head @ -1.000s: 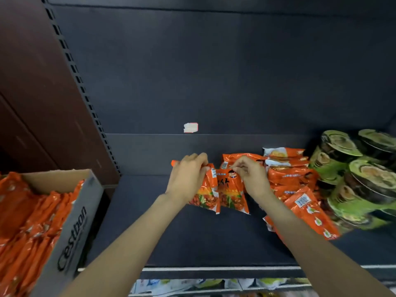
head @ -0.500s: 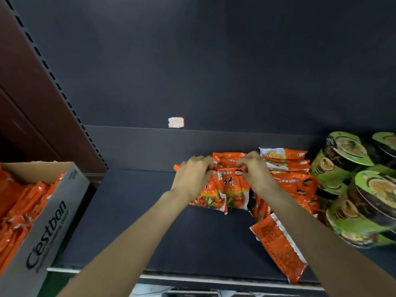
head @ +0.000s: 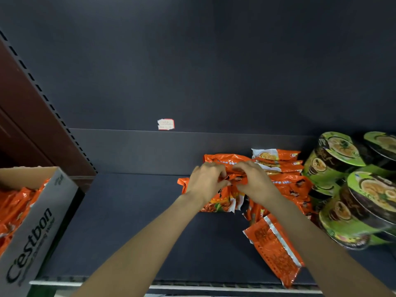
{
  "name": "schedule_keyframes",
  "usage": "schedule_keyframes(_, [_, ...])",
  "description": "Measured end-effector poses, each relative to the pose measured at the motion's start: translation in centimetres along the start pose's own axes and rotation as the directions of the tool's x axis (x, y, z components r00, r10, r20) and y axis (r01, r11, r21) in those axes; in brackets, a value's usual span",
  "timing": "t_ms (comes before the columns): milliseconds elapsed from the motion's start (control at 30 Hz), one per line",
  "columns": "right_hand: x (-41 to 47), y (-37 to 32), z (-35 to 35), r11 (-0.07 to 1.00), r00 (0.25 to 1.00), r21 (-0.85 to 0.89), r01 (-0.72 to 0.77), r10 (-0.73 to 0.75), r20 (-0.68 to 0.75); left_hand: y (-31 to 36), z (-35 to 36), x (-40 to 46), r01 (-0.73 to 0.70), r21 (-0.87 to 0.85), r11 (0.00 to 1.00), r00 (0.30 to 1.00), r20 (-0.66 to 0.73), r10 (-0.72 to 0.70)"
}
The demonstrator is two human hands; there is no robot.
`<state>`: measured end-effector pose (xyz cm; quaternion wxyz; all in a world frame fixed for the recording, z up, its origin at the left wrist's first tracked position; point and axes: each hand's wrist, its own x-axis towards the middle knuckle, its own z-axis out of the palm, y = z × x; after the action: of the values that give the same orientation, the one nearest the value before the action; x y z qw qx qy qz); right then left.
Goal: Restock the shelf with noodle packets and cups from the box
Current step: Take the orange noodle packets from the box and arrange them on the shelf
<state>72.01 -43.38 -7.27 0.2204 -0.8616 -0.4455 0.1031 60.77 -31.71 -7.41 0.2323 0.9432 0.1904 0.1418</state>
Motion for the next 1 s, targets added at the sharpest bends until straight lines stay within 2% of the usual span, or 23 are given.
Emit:
schedule_keyframes(100, [-0.5,0.0,0.1,0.999,1.0,-0.038,0.009,-0.008,0.029,0.5,1.0,0.3,-0.01,-0.021,1.0,1.0,0.029,0.011])
schedule_keyframes(267, [-0.7,-0.2,0.4,0.982,1.0,-0.186,0.014,-0.019,-0.025,-1.0,0.2,-0.9,-0.026,-0.103,0.994,0.997,0.076,0.034])
schedule_keyframes(333, [-0.9,-0.2,0.5,0.976,0.999,-0.218,0.0,-0.011,-0.046,-2.5,-0.6,-1.7,-0.004,-0.041,0.999,1.0,-0.008,0.003])
schedule_keyframes(400, [-1.1,-0.1,0.6,0.973,0.998,-0.23,-0.01,-0.004,-0.061,-3.7,-1.2,-2.4,0.119,-0.007,0.993,0.988,-0.095,-0.12])
schedule_keyframes(433, [-1.1,-0.1,0.6,0.972,0.998,-0.233,-0.014,-0.002,-0.068,-4.1,-1.4,-2.6,0.213,-0.023,0.977,0.973,-0.083,-0.215])
schedule_keyframes(500, [-1.2,-0.2,0.7,0.971,0.997,-0.237,-0.029,0.01,-0.081,-4.3,-1.5,-2.8,0.38,-0.112,0.918,0.925,0.03,-0.379])
schedule_keyframes(567, [-1.2,-0.5,0.8,0.969,0.997,-0.243,-0.041,0.022,-0.08,-4.2,-1.1,-2.7,0.434,-0.202,0.878,0.901,0.114,-0.419])
schedule_keyframes(733, [-1.6,-1.5,0.8,0.972,0.997,-0.228,-0.054,0.042,-0.059,-2.8,-0.1,-2.6,0.411,-0.287,0.865,0.911,0.131,-0.39])
schedule_keyframes(867, [-2.4,-3.2,1.0,0.981,0.998,-0.194,-0.01,-0.003,-0.067,-2.6,-0.4,-3.0,0.4,-0.255,0.88,0.916,0.139,-0.376])
schedule_keyframes(1000, [-2.7,-6.2,1.9,1.0,0.994,-0.013,0.022,-0.023,-0.105,-3.5,-3.4,-4.4,0.313,-0.229,0.922,0.949,0.027,-0.315])
